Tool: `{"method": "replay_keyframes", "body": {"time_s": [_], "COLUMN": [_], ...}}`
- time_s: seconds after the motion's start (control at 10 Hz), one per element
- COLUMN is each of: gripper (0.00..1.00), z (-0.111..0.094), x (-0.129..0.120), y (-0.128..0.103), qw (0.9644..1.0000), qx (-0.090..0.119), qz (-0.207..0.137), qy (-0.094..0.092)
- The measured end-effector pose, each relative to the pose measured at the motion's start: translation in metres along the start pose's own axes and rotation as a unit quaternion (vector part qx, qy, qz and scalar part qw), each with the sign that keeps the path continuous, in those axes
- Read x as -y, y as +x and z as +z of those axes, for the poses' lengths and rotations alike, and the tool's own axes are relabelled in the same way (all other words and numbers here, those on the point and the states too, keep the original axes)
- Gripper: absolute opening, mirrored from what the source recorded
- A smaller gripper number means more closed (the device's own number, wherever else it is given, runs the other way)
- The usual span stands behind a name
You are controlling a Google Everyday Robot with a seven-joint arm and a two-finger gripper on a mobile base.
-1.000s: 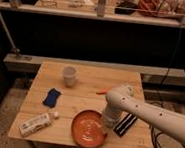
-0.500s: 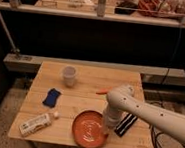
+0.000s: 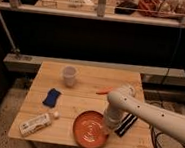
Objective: Push the ceramic bowl across the table
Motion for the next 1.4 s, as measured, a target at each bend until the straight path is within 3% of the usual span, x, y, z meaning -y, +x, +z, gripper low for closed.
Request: {"method": "replay_keyframes", "body": {"time_s": [1.4], "gripper": [0.01], "z": [0.001], "x": [-0.0051], "y": [0.008], "qw": [0.9999], "qx": [-0.008], "qz": [-0.012], "qy": [-0.003]}}
